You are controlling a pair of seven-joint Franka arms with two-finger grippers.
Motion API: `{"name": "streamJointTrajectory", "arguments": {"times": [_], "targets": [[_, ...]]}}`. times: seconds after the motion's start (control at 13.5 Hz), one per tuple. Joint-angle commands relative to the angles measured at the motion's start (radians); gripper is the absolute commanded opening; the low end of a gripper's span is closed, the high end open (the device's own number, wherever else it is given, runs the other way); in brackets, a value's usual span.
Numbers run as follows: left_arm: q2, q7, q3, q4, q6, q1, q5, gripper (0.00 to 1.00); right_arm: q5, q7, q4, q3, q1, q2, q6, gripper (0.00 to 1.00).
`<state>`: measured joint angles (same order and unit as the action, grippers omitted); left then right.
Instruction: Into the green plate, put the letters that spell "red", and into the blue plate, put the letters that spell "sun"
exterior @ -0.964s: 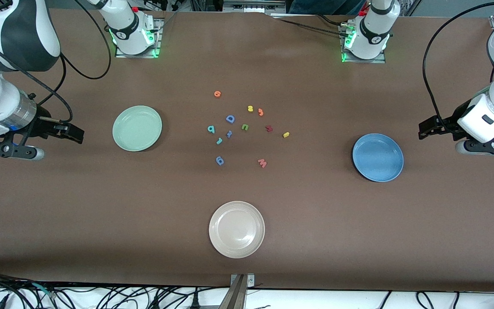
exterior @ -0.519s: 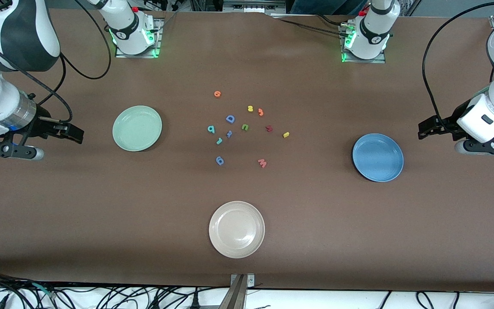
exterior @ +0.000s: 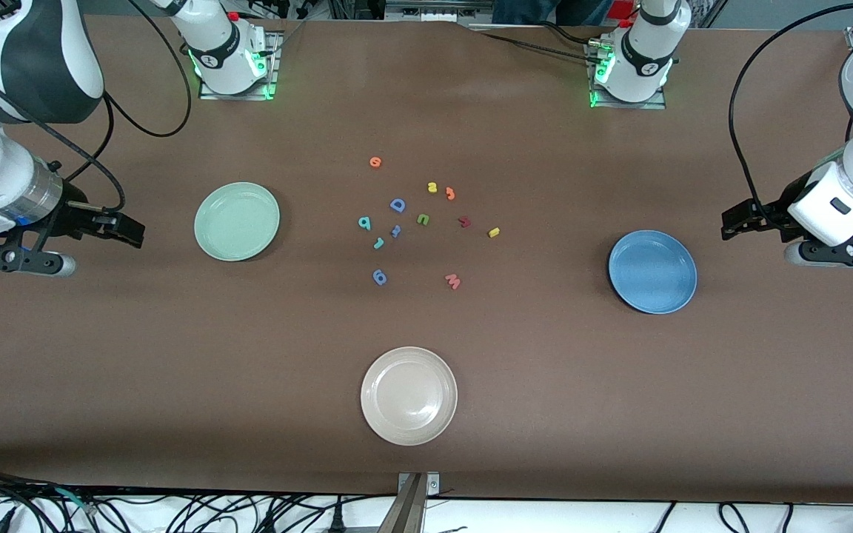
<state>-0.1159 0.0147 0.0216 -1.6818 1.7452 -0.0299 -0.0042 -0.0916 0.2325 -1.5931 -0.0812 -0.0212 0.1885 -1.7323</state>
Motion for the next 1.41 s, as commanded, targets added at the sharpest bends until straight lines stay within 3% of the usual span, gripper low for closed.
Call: {"name": "streamJointTrajectory", "arguments": {"times": [0.0, 1.34], "targets": [[0.002, -0.01, 0.0, 0.001, -0.01, -0.001, -0.026, 1.0, 0.016, -0.004, 0.027, 0.001, 0.003, 0.009, 0.023, 1.0], [0.001, -0.022, -0.003, 0.001, -0.013, -0.001, -0.026, 1.0, 0.016, 0.002, 0.024, 0.001, 0.003, 0.008, 0.043, 1.0]]}}
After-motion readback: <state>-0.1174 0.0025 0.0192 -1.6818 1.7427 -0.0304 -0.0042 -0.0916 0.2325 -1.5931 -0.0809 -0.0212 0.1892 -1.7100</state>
